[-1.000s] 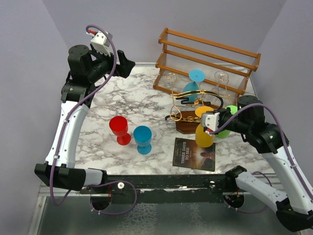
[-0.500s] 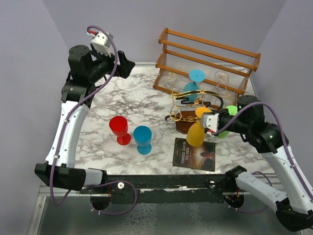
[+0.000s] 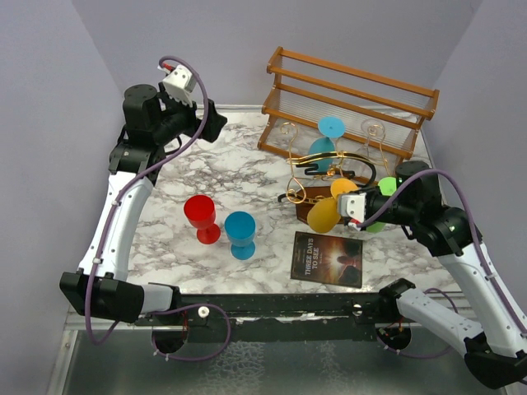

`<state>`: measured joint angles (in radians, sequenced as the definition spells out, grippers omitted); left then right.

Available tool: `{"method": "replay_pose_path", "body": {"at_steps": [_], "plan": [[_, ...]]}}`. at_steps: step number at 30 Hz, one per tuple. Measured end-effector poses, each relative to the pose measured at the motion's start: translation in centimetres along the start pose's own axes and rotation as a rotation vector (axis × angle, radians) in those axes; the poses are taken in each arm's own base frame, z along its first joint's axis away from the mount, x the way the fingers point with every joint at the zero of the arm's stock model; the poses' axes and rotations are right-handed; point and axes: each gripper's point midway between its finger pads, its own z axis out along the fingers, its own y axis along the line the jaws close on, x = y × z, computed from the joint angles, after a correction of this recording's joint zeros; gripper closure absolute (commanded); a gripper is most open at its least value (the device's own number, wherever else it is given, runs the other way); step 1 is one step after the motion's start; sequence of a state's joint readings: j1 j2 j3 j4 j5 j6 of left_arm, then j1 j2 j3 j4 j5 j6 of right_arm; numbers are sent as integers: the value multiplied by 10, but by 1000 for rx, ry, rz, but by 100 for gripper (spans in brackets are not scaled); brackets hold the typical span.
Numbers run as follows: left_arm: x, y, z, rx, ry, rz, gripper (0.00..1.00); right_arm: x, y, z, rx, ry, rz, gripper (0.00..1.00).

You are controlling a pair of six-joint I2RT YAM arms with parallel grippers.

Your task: Place the wine glass upside down on the wine glass rack

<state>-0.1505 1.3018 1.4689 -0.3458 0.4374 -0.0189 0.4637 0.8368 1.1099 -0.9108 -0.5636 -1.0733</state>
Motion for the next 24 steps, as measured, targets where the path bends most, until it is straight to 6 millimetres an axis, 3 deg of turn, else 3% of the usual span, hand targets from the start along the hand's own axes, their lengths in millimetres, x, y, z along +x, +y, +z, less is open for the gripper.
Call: {"method": "replay_pose_path", "body": {"at_steps": [7, 11, 19, 24], "plan": [[48, 2, -8, 18, 153, 100, 6, -15, 9, 3, -45, -84, 29, 57], [80, 0, -21, 48, 277, 159, 6, -30, 10, 3, -77, -150, 49, 46], [129, -9, -56, 135, 498, 238, 11, -72, -3, -14, -84, -290, 86, 31], [151, -16, -75, 197, 622, 249, 20, -87, -16, -27, -55, -340, 130, 29]]}}
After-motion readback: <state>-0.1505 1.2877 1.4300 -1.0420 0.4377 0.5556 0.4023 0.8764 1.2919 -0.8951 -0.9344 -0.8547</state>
